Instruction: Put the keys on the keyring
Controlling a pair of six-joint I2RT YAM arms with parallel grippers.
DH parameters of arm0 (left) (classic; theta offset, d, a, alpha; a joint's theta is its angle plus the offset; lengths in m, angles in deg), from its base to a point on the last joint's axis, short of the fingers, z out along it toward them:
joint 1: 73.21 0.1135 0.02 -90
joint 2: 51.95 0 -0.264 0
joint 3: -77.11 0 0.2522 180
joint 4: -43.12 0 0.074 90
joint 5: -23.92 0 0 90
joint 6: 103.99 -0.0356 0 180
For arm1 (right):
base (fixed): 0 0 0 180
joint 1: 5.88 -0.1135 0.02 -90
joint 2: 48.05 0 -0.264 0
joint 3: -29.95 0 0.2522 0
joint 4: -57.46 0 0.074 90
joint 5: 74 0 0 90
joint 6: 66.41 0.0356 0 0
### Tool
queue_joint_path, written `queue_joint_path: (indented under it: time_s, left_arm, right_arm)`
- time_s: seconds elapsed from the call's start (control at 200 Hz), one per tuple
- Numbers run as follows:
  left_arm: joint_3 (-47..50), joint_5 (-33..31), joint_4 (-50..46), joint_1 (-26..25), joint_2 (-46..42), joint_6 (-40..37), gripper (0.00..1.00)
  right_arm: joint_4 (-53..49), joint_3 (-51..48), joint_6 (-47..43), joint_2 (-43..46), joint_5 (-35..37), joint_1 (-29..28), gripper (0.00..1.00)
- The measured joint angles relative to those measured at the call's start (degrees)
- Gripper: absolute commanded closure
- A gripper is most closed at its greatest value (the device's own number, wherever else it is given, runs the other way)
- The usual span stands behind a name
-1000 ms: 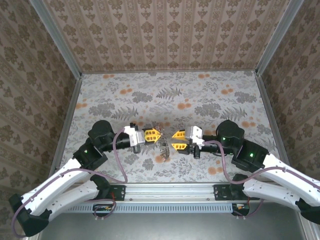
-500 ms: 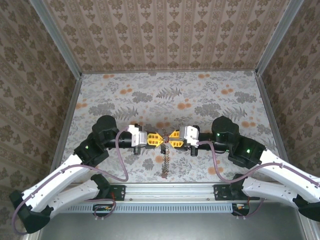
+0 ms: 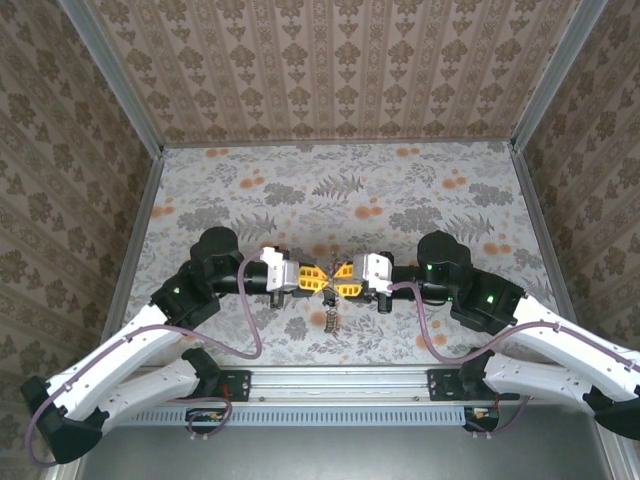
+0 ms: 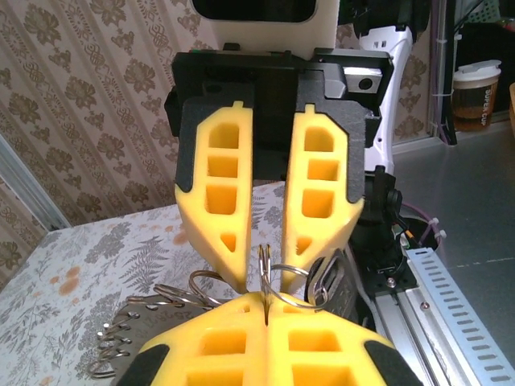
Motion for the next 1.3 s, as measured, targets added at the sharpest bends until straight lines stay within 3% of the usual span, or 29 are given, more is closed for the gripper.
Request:
queue_joint_path:
  time_s: [0.165, 0.335, 0.52, 0.64, 0.74, 1.025, 1.3]
  left_arm:
    - [0.0, 0.0, -1.0, 0.0, 0.1, -0.2, 1.0]
    - [-0.1, 0.0, -1.9, 0.0, 0.1, -0.5, 1.0]
    - [-0.3, -0.7, -2.5, 0.0, 0.1, -0.6, 1.0]
    - [-0.5, -2.1, -2.7, 0.0, 0.1, 0.2, 0.71]
    - [-0.6, -4.7, -3.3, 0.1, -0.5, 2.5, 0.6]
    - [1.6, -8.9, -3.0, 3.4, -7.8, 12.3, 0.62]
    - [1.6, -8.4, 0.2, 3.2, -2.9, 16.6, 0.65]
  right_arm:
    - [0.0, 0.2, 0.0, -0.3, -0.7, -0.3, 0.78]
    - [0.0, 0.3, 0.0, -0.4, -0.5, -0.4, 1.0]
    - [-0.2, 0.7, 0.0, -0.8, 0.5, -0.4, 1.0]
    - [-0.2, 0.7, -0.2, -0.7, 1.4, -0.4, 1.0]
    - [0.0, 0.5, -0.7, -0.5, 2.6, -0.5, 1.0]
    - [4.4, -3.2, -1.6, 1.9, 6.8, -0.5, 1.0]
    - [7.8, -5.7, -1.7, 3.4, 10.4, -1.1, 1.0]
